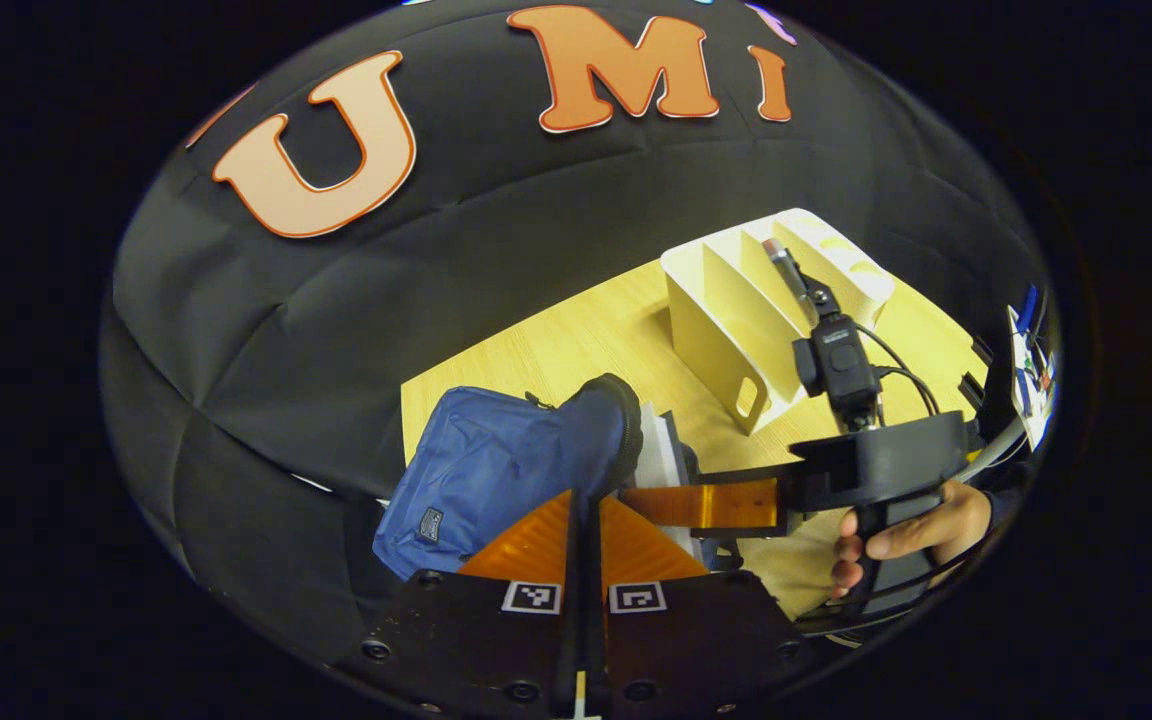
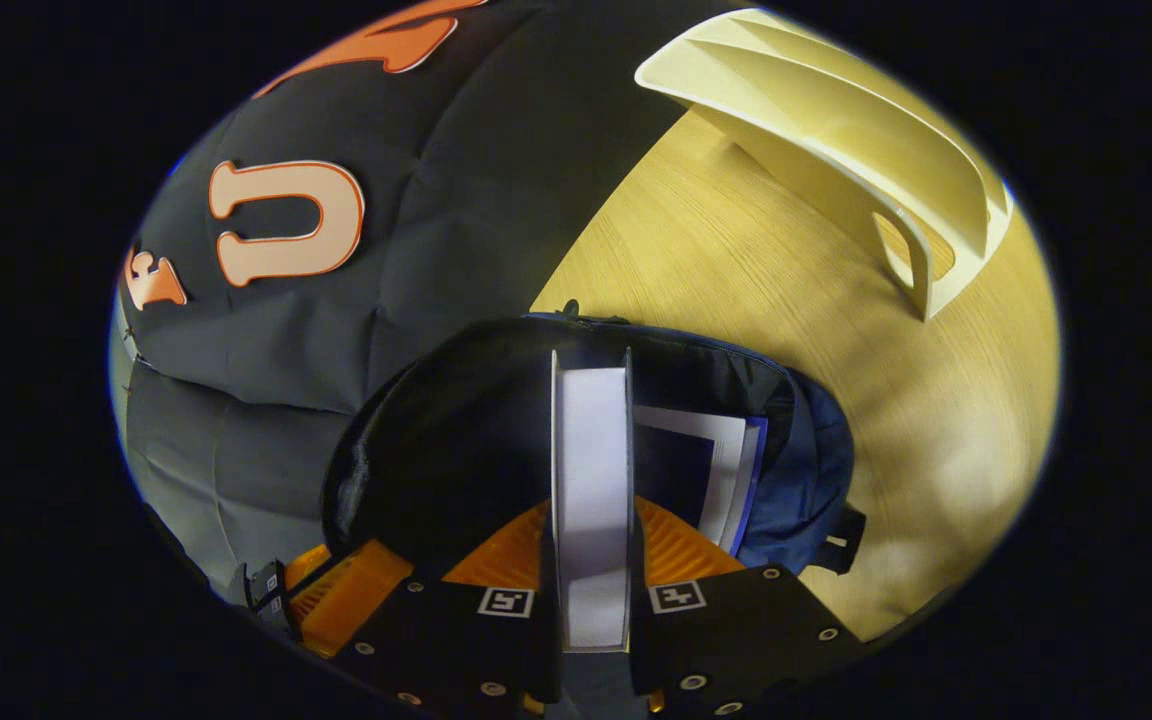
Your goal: Open the schoolbag, grab two books from the bookshelf and put them into the schoolbag.
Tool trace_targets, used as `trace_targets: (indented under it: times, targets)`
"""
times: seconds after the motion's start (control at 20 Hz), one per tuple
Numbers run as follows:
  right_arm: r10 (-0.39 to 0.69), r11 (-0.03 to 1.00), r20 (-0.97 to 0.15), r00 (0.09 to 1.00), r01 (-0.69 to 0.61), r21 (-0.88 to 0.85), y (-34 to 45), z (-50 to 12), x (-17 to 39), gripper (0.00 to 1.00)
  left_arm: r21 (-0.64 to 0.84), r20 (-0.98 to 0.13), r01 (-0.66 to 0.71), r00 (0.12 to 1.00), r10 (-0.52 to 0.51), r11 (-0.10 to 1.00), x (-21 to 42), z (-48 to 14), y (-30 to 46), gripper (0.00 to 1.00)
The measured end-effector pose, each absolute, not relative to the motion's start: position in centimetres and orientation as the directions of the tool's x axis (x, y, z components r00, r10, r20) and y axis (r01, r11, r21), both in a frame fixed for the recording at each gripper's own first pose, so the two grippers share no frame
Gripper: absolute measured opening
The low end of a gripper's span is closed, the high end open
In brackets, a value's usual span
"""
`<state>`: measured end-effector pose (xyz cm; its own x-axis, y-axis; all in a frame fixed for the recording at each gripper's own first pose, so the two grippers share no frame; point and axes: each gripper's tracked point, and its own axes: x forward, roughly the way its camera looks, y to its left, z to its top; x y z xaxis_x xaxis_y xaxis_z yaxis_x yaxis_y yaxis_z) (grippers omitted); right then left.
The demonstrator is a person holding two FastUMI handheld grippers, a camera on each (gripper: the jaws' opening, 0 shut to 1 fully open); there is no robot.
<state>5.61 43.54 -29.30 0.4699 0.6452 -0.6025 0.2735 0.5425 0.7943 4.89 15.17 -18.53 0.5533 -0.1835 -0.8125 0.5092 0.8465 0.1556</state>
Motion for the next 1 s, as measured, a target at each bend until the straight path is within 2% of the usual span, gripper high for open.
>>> trace_targets:
  times: [0.35, 0.4, 0.45, 0.6, 0.75, 0.8, 0.85, 0.9, 0.95, 1.0]
  targets:
    - [0.654, 0.509, -0.577, 0.49, 0.279, 0.814, 45.6, -30.9, 6.0, 0.27, 0.132, -0.818, 0.543, 0.532, -0.218, 0.829, 4.2, -19.2, 14.3, 0.03]
    - [0.658, 0.502, -0.571, 0.491, 0.278, 0.819, 46.1, -31.2, 6.3, 0.38, 0.131, -0.82, 0.547, 0.529, -0.22, 0.827, 4.1, -19.4, 14.2, 0.03]
    - [0.661, 0.5, -0.566, 0.493, 0.274, 0.822, 46.4, -31.5, 6.4, 0.27, 0.127, -0.821, 0.551, 0.525, -0.224, 0.825, 4.0, -19.5, 14.1, 0.03]
    - [0.666, 0.511, -0.594, 0.452, 0.304, 0.804, 46.9, -32.7, 6.4, 0.3, 0.112, -0.824, 0.54, 0.519, -0.226, 0.834, 3.9, -19.9, 14.3, 0.03]
    - [0.584, 0.649, -0.684, 0.436, 0.256, 0.717, 45.1, -33.5, 6.3, 0.44, 0.086, -0.818, 0.5, 0.529, -0.225, 0.862, 4.6, -20.1, 14.9, 0.03]
    - [0.568, 0.688, -0.703, 0.427, 0.221, 0.691, 44.4, -33.4, 6.1, 0.69, 0.08, -0.815, 0.484, 0.535, -0.222, 0.871, 4.9, -20.2, 15.0, 0.03]
    - [0.563, 0.718, -0.719, 0.406, 0.191, 0.67, 44.1, -33.2, 5.6, 0.58, 0.067, -0.814, 0.472, 0.535, -0.226, 0.879, 4.9, -20.3, 14.9, 0.03]
    - [0.558, 0.731, -0.723, 0.406, 0.172, 0.661, 43.5, -32.7, 5.6, 0.58, 0.058, -0.812, 0.465, 0.537, -0.229, 0.884, 4.9, -20.3, 14.8, 0.03]
    - [0.537, 0.758, -0.746, 0.395, 0.162, 0.632, 42.7, -33.0, 5.3, 0.82, 0.052, -0.81, 0.453, 0.541, -0.228, 0.89, 4.9, -20.5, 14.9, 0.03]
    - [0.529, 0.771, -0.75, 0.397, 0.144, 0.62, 41.8, -32.6, 5.3, 0.77, 0.048, -0.807, 0.451, 0.543, -0.231, 0.891, 4.8, -20.3, 14.8, 0.02]
